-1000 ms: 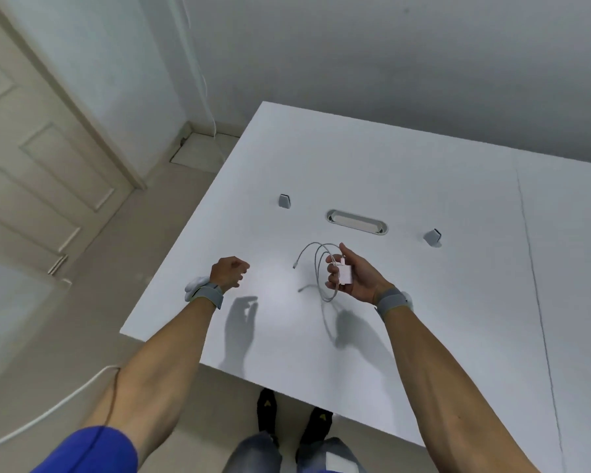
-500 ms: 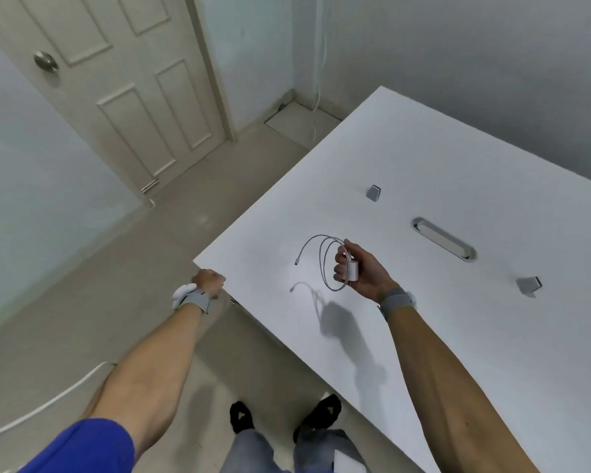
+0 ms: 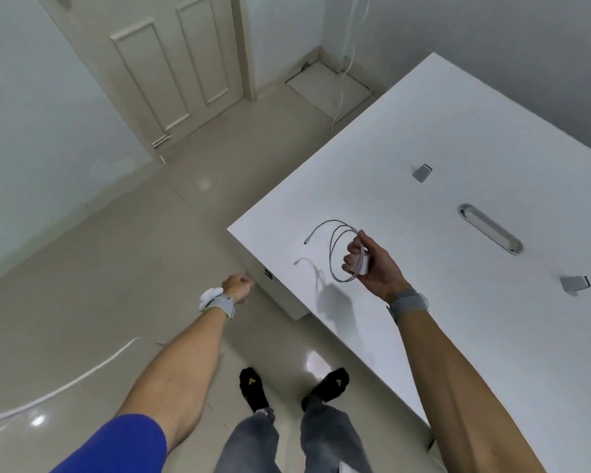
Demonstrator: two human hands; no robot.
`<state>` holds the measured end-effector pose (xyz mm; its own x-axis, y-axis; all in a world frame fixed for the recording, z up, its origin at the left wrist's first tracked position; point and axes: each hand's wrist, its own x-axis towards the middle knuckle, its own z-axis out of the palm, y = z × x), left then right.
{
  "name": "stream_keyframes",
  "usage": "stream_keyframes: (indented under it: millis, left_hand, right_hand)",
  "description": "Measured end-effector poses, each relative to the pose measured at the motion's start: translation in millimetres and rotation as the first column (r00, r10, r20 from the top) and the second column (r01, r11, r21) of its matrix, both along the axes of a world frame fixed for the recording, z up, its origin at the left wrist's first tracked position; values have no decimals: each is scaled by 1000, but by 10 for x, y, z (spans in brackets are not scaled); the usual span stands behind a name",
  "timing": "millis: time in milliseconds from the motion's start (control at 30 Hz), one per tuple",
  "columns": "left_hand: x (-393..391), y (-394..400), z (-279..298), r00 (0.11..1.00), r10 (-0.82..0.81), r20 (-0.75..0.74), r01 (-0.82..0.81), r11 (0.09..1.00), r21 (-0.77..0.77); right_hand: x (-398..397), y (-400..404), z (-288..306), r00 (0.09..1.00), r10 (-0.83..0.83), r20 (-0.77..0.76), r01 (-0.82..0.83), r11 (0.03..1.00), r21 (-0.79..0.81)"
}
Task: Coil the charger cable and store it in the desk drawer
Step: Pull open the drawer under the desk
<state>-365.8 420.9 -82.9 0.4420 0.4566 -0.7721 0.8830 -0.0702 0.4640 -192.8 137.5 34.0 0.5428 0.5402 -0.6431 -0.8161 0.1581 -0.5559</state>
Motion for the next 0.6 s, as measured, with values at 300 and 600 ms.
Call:
stream_keyframes:
  millis: [300, 600]
  left_hand:
    - [295, -6, -460, 992, 80, 93, -54, 966, -251]
    - [384, -90, -709, 926, 358, 121, -273, 856, -439]
  right_hand:
    - [-228, 310, -198, 999, -37, 32, 39, 999, -33]
    - [-354, 591, -235, 998, -28, 59, 30, 999, -36]
